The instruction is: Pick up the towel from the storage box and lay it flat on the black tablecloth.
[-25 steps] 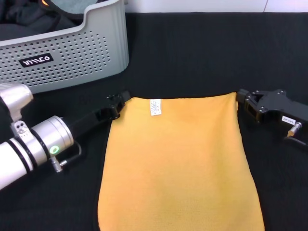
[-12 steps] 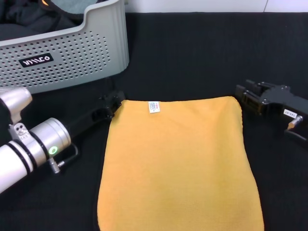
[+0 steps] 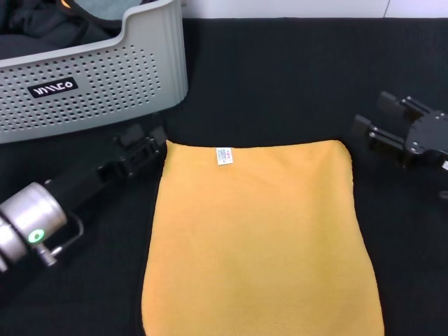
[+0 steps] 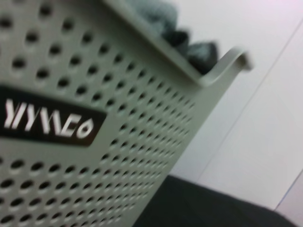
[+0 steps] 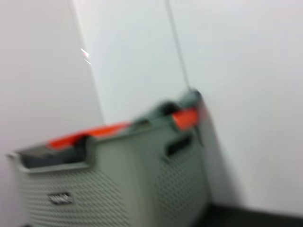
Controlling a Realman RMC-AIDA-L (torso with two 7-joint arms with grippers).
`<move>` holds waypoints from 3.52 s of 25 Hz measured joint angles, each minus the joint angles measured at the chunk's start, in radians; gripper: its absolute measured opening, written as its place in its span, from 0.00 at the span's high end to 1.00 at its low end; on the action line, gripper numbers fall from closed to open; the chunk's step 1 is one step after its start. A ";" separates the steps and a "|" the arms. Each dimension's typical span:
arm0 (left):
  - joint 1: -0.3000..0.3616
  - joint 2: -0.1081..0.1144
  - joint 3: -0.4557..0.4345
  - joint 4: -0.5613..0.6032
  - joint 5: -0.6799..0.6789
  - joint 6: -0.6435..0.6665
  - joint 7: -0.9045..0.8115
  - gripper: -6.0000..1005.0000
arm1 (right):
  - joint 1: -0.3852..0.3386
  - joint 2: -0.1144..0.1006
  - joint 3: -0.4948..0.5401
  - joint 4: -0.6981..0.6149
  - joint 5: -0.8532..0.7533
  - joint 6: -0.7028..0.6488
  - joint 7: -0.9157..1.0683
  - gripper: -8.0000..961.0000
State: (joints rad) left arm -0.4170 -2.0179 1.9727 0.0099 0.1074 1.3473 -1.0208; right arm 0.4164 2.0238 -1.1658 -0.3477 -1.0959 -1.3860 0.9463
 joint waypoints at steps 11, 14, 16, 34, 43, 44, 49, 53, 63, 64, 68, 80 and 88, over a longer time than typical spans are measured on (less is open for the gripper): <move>-0.005 0.056 0.052 0.000 0.223 0.344 0.040 0.22 | -0.028 -0.050 -0.018 -0.168 -0.224 -0.484 0.020 0.17; -0.035 0.059 0.052 0.001 0.305 0.410 0.046 0.23 | -0.035 -0.071 -0.011 -0.209 -0.245 -0.623 0.047 0.17; -0.054 0.062 0.052 0.003 0.348 0.438 0.017 0.23 | -0.039 -0.080 -0.006 -0.222 -0.251 -0.704 0.047 0.17; -0.052 0.043 0.045 0.176 0.475 0.547 0.261 0.23 | -0.089 -0.076 0.009 -0.233 -0.282 -0.761 0.067 0.17; -0.053 0.049 0.049 0.180 0.477 0.550 0.266 0.23 | -0.080 -0.074 0.011 -0.233 -0.283 -0.761 0.091 0.17; -0.054 0.049 0.046 0.179 0.477 0.550 0.267 0.23 | -0.079 -0.074 0.011 -0.233 -0.283 -0.761 0.091 0.17; -0.054 0.049 0.044 0.178 0.477 0.551 0.267 0.23 | -0.079 -0.074 0.011 -0.233 -0.280 -0.760 0.088 0.17; -0.056 0.048 0.048 0.178 0.477 0.551 0.267 0.23 | -0.077 -0.074 0.011 -0.234 -0.278 -0.760 0.085 0.17; -0.053 0.048 0.045 0.177 0.477 0.549 0.268 0.23 | -0.070 -0.075 0.029 -0.233 -0.282 -0.760 0.083 0.17; -0.054 0.048 0.045 0.177 0.477 0.549 0.268 0.23 | -0.068 -0.075 0.029 -0.233 -0.283 -0.760 0.083 0.17; -0.058 0.055 0.048 0.173 0.477 0.548 0.267 0.23 | -0.064 -0.074 0.031 -0.230 -0.283 -0.757 0.082 0.17; -0.054 0.129 0.009 0.140 0.461 0.561 0.234 0.23 | 0.041 -0.004 0.014 -0.202 -0.337 -0.569 0.070 0.17; -0.055 0.127 0.009 0.137 0.466 0.561 0.232 0.23 | 0.049 -0.003 0.014 -0.196 -0.337 -0.558 0.066 0.17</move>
State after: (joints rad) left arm -0.4724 -1.8908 1.9818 0.1474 0.5730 1.9080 -0.7891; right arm 0.4658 2.0203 -1.1520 -0.5434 -1.4330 -1.9437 1.0126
